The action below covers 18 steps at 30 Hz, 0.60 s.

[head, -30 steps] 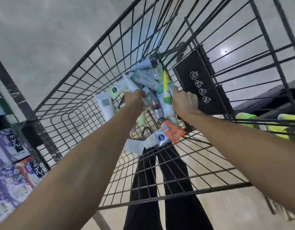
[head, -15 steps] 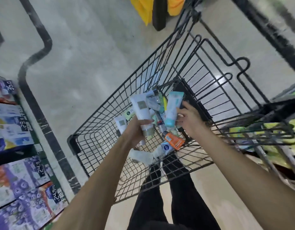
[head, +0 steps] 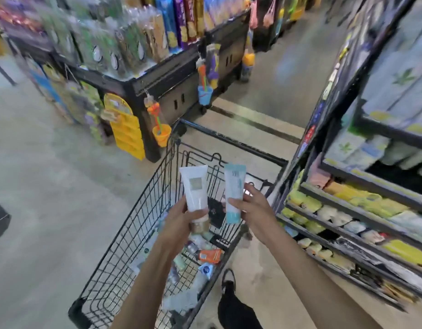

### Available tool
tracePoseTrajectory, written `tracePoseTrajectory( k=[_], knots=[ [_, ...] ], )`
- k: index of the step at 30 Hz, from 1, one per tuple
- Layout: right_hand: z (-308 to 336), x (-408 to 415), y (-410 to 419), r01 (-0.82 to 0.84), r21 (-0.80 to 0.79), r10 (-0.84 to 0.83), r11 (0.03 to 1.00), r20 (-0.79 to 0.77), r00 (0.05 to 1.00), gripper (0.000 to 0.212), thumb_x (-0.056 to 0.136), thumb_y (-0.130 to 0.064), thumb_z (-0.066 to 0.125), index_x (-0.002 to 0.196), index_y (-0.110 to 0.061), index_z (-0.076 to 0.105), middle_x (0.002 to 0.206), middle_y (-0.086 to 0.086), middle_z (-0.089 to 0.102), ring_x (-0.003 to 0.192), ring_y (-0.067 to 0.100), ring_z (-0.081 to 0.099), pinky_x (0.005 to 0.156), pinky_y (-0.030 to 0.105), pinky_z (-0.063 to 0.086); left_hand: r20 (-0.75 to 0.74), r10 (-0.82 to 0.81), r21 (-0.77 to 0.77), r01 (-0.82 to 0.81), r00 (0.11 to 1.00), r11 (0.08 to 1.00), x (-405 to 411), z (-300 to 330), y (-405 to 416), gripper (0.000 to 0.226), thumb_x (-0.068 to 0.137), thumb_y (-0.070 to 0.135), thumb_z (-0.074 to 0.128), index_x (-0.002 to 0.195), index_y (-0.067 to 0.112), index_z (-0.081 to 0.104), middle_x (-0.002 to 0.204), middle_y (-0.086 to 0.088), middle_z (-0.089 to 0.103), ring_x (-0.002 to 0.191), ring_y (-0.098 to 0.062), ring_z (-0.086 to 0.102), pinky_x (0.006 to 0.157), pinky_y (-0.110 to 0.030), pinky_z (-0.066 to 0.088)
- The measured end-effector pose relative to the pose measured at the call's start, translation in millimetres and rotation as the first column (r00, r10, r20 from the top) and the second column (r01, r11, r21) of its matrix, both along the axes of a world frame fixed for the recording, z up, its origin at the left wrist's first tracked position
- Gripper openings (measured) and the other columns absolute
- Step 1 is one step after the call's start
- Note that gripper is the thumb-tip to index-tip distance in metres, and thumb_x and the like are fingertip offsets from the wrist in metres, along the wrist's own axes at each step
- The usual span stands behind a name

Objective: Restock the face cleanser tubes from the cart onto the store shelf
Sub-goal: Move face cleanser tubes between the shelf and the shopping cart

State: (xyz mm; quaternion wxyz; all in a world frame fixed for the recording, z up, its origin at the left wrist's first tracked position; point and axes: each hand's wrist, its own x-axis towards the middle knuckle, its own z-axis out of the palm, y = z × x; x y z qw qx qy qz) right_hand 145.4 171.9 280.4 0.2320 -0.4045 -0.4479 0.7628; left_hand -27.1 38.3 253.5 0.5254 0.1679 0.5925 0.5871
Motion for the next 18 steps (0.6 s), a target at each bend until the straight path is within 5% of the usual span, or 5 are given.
tracePoseTrajectory(
  k=[3,10,16,18],
  knots=[
    [36,50,-13,0.123,0.055,-0.122,0.991,-0.016,0.992,0.051,0.086,0.008,0.073,0.131,-0.012,0.061,0.110,0.016,0.076,0.089,0.029,0.076,0.070,0.036,0.060,-0.026,-0.058,0.079,0.060,0.998,0.995,35,37,16,0.064,0.076,0.008,0.079,0.134,0.021,0.057,0.117,-0.007,0.075,0.104,-0.030,0.073,0.077,-0.044,0.061],
    [87,171,-23,0.398,0.194,-0.403,0.897,-0.015,0.915,0.062,0.077,0.001,0.085,0.131,-0.019,0.062,0.113,0.009,0.077,0.100,0.030,0.075,0.090,0.051,0.060,-0.153,-0.315,0.233,0.344,0.937,0.910,137,103,63,0.067,0.071,0.006,0.086,0.131,0.018,0.057,0.118,-0.014,0.072,0.099,-0.031,0.073,0.069,-0.038,0.060],
    [112,277,-27,0.557,0.304,-0.580,0.773,-0.015,0.814,0.071,0.068,-0.010,0.093,0.131,-0.023,0.062,0.112,0.002,0.078,0.102,0.024,0.075,0.088,0.049,0.060,-0.256,-0.431,0.225,0.487,0.865,0.844,237,130,98,0.073,0.062,0.013,0.089,0.128,0.020,0.057,0.116,-0.011,0.074,0.103,-0.033,0.073,0.085,-0.063,0.058],
    [118,312,-28,0.601,0.318,-0.628,0.733,-0.023,0.778,0.066,0.072,-0.006,0.092,0.127,-0.025,0.062,0.110,0.002,0.078,0.100,0.023,0.075,0.086,0.047,0.060,-0.276,-0.454,0.226,0.517,0.847,0.826,271,136,107,0.070,0.065,0.012,0.088,0.126,0.022,0.057,0.113,-0.007,0.075,0.100,-0.028,0.074,0.079,-0.057,0.061]
  ],
)
